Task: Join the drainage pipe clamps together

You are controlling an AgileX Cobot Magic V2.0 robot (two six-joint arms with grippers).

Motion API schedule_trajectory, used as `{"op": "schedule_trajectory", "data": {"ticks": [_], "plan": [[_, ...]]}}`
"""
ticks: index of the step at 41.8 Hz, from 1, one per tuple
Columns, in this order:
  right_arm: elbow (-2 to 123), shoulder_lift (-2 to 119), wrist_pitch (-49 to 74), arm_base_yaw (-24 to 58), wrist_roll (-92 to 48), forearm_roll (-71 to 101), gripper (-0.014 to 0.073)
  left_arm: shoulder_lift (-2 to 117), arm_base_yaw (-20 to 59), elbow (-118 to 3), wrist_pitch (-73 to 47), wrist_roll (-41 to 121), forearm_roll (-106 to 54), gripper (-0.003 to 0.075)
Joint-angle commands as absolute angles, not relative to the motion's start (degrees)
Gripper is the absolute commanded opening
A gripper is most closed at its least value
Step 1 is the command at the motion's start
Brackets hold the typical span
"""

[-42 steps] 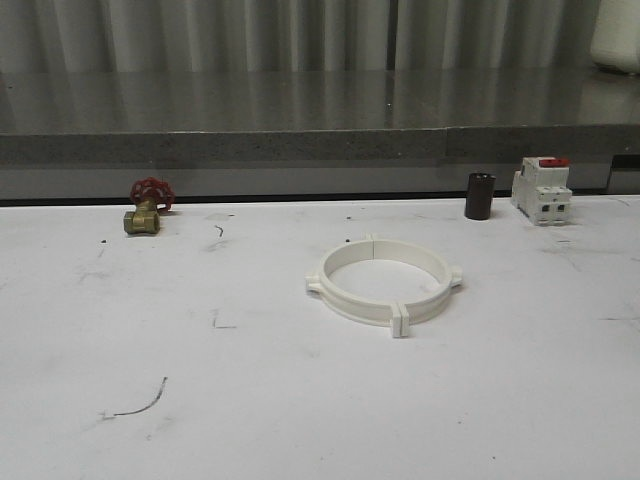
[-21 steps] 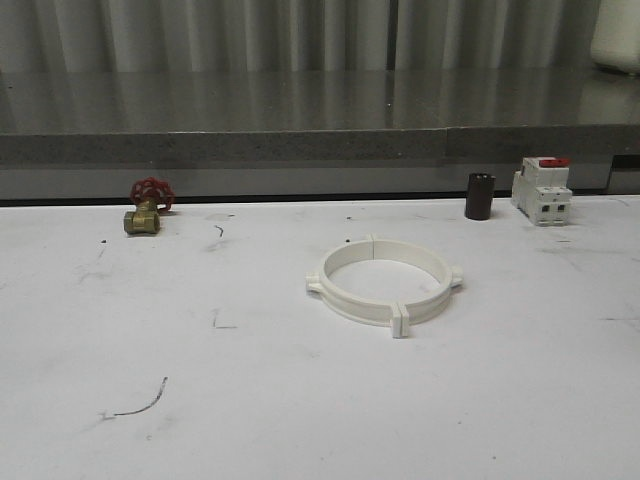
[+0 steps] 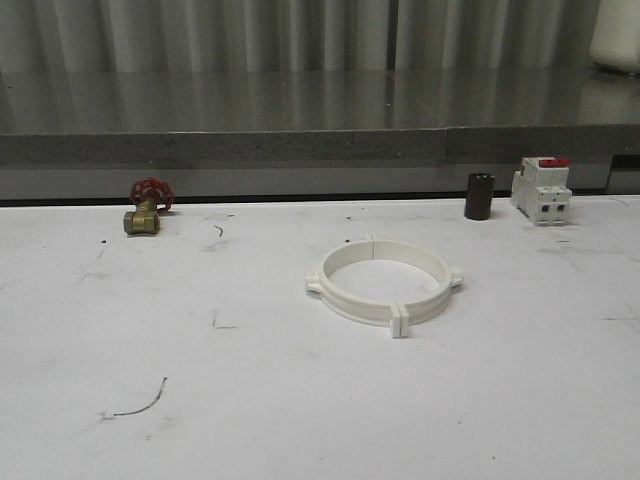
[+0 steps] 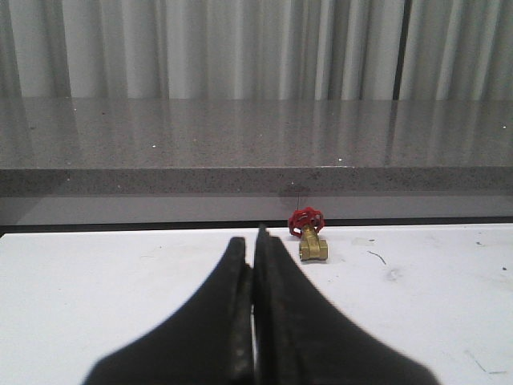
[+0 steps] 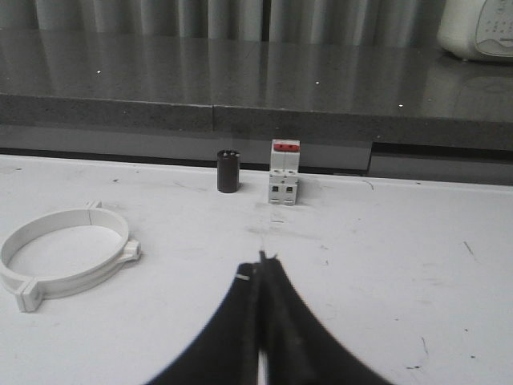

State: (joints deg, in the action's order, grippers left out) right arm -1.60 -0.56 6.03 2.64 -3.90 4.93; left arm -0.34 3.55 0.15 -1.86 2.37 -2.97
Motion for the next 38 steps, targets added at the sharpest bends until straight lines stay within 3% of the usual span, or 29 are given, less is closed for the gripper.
{"op": "schedule_trajectory", "data": {"ticks": [1,38], "plan": [[-1.4,-1.6,0.9,1.7,-3.9,4.6,-0.0117,-0.9,3.4,1.6,3.3,1.9,-3.0,-0.002],[-1.4,-1.6,-2.1,1.4,3.7,0.0,-0.0117,-0.9,3.4,1.6,3.3,1.9,-3.0,-0.002]]}}
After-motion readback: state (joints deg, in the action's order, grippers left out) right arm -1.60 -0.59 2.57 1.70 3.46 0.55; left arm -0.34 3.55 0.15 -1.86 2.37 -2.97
